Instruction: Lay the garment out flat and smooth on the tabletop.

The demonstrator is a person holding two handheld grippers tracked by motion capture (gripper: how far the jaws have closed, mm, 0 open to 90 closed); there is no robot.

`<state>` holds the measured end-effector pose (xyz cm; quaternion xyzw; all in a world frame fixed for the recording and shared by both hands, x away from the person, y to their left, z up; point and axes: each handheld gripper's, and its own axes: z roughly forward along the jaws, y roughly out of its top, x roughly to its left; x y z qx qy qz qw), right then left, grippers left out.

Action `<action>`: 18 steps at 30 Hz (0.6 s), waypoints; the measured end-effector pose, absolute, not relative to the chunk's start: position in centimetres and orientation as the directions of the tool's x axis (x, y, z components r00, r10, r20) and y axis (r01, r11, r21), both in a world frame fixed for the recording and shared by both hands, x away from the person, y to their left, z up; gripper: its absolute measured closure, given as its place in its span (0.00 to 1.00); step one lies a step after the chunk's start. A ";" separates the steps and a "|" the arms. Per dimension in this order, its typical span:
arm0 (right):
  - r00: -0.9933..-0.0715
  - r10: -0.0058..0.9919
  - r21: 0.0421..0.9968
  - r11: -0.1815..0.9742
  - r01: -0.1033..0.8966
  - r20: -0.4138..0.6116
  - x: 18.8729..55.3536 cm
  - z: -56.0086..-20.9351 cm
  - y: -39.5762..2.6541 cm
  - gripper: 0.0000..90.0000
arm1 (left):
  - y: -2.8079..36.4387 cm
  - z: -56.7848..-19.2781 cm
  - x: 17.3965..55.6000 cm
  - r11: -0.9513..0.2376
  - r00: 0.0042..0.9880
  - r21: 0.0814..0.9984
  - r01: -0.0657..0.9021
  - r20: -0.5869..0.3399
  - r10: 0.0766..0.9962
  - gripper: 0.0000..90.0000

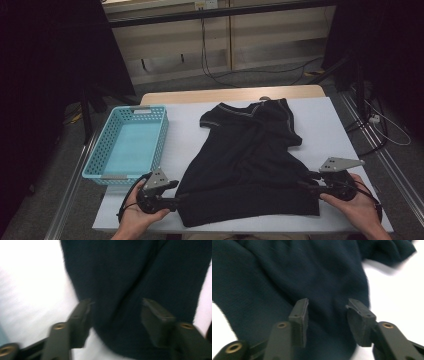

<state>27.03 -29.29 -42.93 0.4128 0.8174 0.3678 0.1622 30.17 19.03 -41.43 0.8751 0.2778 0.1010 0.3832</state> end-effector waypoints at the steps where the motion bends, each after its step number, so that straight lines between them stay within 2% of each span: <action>1: -0.615 0.788 0.741 0.393 0.545 0.034 26.9 -42.8 -28.9 0.53 | 18.7 -41.4 30.1 -0.554 0.831 0.729 0.402 -0.037 0.555 0.38; 4: -0.650 0.759 0.744 0.411 0.527 0.041 26.8 -42.7 -27.7 0.50 | 17.7 -41.6 30.0 -0.554 0.835 0.732 0.397 -0.037 0.549 0.26; 9: -0.701 0.713 0.740 0.454 0.497 0.033 26.5 -42.9 -25.4 0.40 | 16.3 -42.2 29.9 -0.568 0.841 0.719 0.400 -0.042 0.539 0.12; 14: -0.769 0.638 0.735 0.509 0.448 0.027 26.2 -43.2 -23.1 0.30 | 14.7 -42.5 29.2 -0.589 0.861 0.713 0.380 -0.040 0.507 0.12; 15: -0.782 0.623 0.731 0.520 0.441 0.029 26.1 -43.3 -22.7 0.28 | 14.3 -42.5 29.1 -0.608 0.869 0.709 0.358 -0.015 0.495 0.13; 18: -0.817 0.576 0.707 0.566 0.423 0.028 25.9 -43.8 -21.5 0.31 | 13.2 -42.8 28.6 -0.617 0.884 0.716 0.327 -0.001 0.467 0.14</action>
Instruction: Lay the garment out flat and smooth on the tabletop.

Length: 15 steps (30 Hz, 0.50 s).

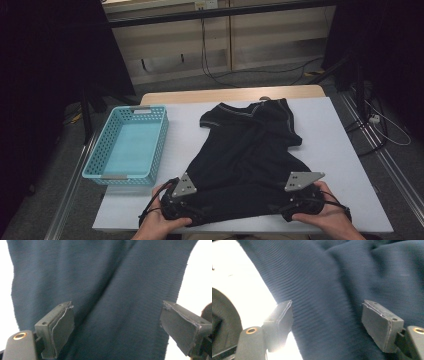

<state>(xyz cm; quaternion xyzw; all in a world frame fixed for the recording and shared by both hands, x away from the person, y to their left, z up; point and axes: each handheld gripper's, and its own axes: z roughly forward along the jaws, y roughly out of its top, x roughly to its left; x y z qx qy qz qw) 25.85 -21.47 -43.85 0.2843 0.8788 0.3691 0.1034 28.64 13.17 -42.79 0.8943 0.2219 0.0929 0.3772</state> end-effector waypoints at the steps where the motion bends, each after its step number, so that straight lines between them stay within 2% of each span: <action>1: -0.826 0.562 0.704 0.574 0.419 0.034 25.8 -44.0 -21.2 0.32 | 12.8 -42.9 28.5 -0.627 0.884 0.717 0.305 0.031 0.466 0.14; 3: -0.843 0.537 0.695 0.593 0.406 0.034 25.7 -44.1 -20.7 0.34 | 12.3 -43.1 28.5 -0.656 0.903 0.698 0.286 0.033 0.429 0.14; 5: -0.850 0.525 0.691 0.599 0.404 0.042 25.7 -44.3 -20.4 0.35 | 12.0 -43.4 28.8 -0.642 0.904 0.695 0.324 -0.026 0.427 0.14; 8: -0.865 0.500 0.678 0.626 0.385 0.029 25.6 -44.5 -20.0 0.35 | 11.9 -43.8 29.0 -0.677 0.903 0.672 0.301 0.028 0.430 0.14; 12: -0.885 0.466 0.653 0.677 0.340 -0.023 25.5 -44.8 -19.6 0.33 | 11.9 -44.0 28.6 -0.676 0.909 0.671 0.305 0.007 0.417 0.17; 13: -0.883 0.468 0.650 0.679 0.342 -0.025 25.5 -44.8 -19.6 0.36 | 11.8 -44.0 28.3 -0.680 0.913 0.671 0.296 0.011 0.408 0.18; 15: -0.875 0.483 0.653 0.671 0.351 -0.025 25.6 -44.7 -19.7 0.49 | 11.6 -43.8 27.7 -0.689 0.918 0.671 0.273 0.033 0.396 0.19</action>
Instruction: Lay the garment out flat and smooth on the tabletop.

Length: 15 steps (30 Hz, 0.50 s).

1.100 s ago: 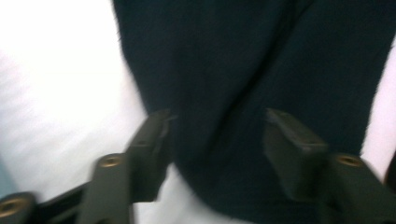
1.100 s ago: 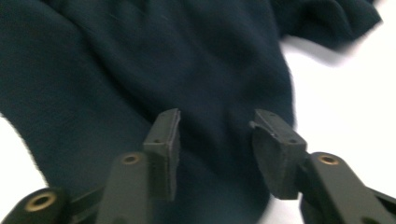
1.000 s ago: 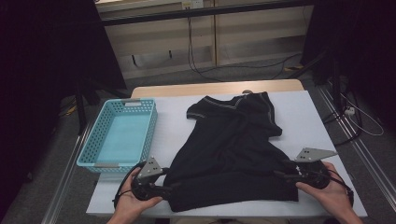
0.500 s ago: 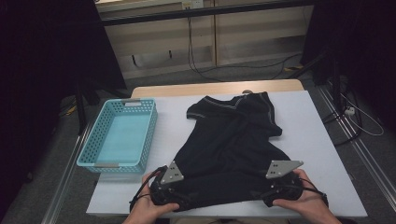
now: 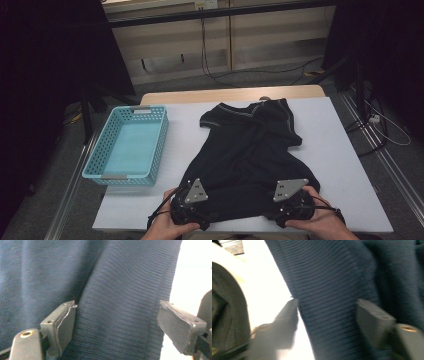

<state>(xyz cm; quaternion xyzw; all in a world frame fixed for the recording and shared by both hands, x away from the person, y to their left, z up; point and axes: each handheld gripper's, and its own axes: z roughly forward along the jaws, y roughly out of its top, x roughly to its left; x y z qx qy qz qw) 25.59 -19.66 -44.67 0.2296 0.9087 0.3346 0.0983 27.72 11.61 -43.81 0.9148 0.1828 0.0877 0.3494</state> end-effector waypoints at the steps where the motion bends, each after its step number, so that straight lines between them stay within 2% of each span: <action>1: -0.871 0.491 0.655 0.665 0.358 -0.023 25.7 -44.7 -19.8 0.55 | 11.4 -43.6 27.4 -0.690 0.926 0.675 0.261 0.027 0.376 0.19; 6: -0.860 0.509 0.658 0.661 0.361 -0.039 26.4 -44.6 -19.9 0.76 | 10.7 -43.8 27.2 -0.696 0.927 0.677 0.239 0.054 0.370 0.17; 12: -0.859 0.509 0.657 0.665 0.354 -0.052 26.5 -44.6 -20.1 0.88 | 11.2 -43.0 27.2 -0.653 0.922 0.725 0.220 0.064 0.383 0.21; 15: -0.863 0.504 0.655 0.668 0.353 -0.048 26.5 -44.5 -20.1 0.90 | 11.0 -43.1 26.9 -0.670 0.941 0.717 0.193 0.058 0.334 0.23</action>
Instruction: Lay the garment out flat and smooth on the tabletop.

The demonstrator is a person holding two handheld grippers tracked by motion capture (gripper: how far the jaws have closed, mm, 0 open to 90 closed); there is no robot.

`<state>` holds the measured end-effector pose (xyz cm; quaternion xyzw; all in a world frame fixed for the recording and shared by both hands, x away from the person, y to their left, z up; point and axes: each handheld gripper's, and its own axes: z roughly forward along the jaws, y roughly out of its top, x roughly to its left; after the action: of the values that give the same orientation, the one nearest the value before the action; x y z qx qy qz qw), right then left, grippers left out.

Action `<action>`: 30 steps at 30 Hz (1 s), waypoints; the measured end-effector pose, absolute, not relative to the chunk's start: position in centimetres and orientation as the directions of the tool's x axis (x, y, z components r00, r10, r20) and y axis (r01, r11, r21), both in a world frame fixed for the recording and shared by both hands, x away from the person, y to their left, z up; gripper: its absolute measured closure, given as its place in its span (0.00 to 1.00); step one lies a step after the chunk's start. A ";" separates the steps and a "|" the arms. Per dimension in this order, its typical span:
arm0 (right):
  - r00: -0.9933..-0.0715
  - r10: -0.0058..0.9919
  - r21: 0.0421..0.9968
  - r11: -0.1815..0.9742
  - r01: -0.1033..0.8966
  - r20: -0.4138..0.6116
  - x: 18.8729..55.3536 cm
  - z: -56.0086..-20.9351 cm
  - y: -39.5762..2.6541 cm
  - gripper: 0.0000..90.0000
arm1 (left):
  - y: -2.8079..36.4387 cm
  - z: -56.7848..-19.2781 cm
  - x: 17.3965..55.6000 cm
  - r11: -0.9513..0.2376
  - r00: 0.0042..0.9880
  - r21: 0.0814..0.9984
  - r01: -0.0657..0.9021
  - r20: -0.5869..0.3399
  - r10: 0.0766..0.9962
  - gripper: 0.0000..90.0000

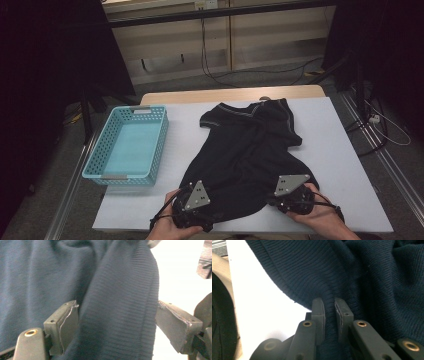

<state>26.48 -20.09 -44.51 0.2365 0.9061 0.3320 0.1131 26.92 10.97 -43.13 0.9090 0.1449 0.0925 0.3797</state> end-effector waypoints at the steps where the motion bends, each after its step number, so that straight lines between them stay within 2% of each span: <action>1: -0.863 0.504 0.655 0.665 0.359 -0.039 26.5 -44.5 -20.1 0.90 | 10.8 -43.4 26.8 -0.683 0.947 0.706 0.185 0.058 0.317 0.27; 2: -0.863 0.504 0.655 0.664 0.361 -0.036 26.5 -44.5 -20.1 0.90 | 10.7 -43.6 26.7 -0.690 0.947 0.699 0.187 0.059 0.317 0.31; 8: -0.856 0.514 0.654 0.665 0.361 -0.050 26.4 -44.5 -19.9 0.91 | 10.0 -44.8 27.5 -0.727 0.949 0.656 0.202 0.053 0.312 0.17; 13: -0.852 0.523 0.658 0.654 0.374 -0.035 26.5 -44.5 -20.0 0.91 | 10.1 -44.8 27.7 -0.724 0.956 0.658 0.205 0.022 0.291 0.19; 18: -0.852 0.523 0.659 0.647 0.384 -0.016 26.5 -44.5 -20.1 0.90 | 10.1 -44.5 27.6 -0.730 0.961 0.650 0.210 0.002 0.278 0.34; 19: -0.855 0.519 0.656 0.651 0.382 -0.016 26.5 -44.5 -20.1 0.90 | 10.0 -44.4 27.6 -0.729 0.961 0.651 0.211 -0.001 0.277 0.40; 22: -0.861 0.509 0.652 0.655 0.383 -0.005 26.4 -44.4 -20.1 0.91 | 10.2 -44.3 27.7 -0.728 0.964 0.657 0.197 0.008 0.267 0.74; 24: -0.860 0.511 0.651 0.651 0.391 0.006 26.2 -44.4 -20.1 0.91 | 10.5 -44.2 27.8 -0.734 0.962 0.652 0.192 0.022 0.271 0.88; 30: -0.881 0.473 0.651 0.662 0.371 0.022 25.2 -44.3 -20.2 0.91 | 11.0 -43.9 27.3 -0.712 0.965 0.666 0.224 -0.050 0.257 0.94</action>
<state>25.24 -20.25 -44.30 0.2324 0.9084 0.3394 0.0749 27.33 10.95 -43.93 0.9248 0.1301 0.0234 0.3567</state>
